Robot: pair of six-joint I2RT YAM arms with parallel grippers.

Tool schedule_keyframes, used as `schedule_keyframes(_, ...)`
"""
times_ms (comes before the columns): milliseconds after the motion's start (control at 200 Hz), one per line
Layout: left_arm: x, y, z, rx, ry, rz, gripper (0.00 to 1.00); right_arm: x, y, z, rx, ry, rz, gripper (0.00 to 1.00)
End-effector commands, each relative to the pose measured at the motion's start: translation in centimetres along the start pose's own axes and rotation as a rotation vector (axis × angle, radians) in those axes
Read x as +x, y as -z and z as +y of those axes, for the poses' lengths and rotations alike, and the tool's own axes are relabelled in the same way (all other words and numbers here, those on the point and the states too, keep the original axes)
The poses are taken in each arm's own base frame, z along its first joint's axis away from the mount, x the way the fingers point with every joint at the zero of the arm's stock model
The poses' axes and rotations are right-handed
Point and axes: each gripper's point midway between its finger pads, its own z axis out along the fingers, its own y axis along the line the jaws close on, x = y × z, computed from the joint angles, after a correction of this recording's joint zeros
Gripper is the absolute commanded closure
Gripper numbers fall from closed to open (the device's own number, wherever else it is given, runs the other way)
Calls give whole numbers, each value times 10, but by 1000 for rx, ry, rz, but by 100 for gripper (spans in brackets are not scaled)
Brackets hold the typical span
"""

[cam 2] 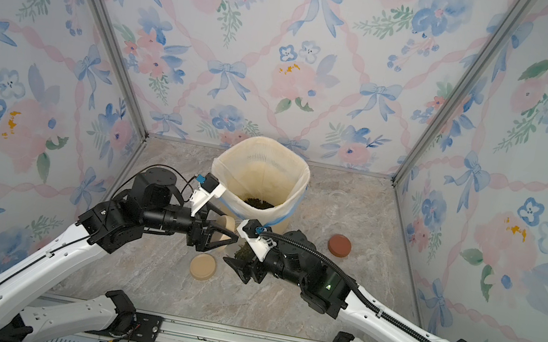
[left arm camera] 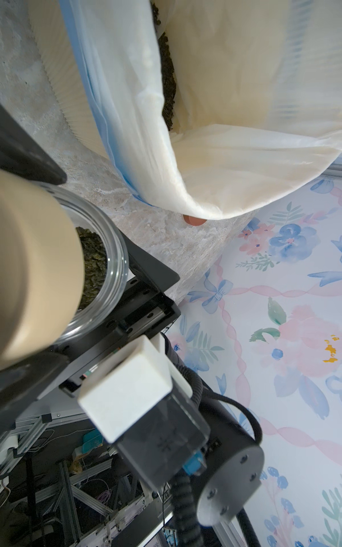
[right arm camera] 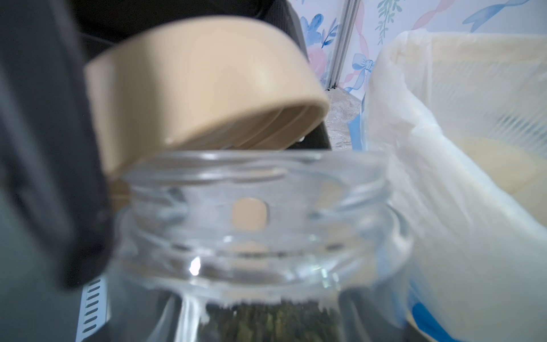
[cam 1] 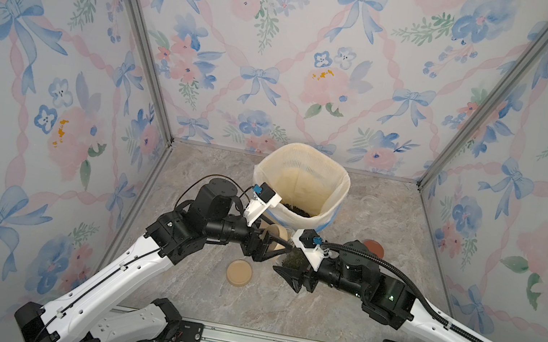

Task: Empty moldy tea leaves from jars
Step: Open the lid of the jar.

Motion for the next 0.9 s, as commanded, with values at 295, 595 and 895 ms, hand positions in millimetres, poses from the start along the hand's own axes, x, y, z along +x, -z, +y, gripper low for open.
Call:
schedule_keyframes(295,-9,3,1,-24,-30,-40,28,-22,6,-7,28,-30,-94,35)
schedule_keyframes(595,-24,13,0,-47,-42,-89,31,-17,7,-7,26,-28,-67,35)
schedule_keyframes(895,-45,49,20,-170,-39,-209,30,-13,14,-11,41,-34,-55,35)
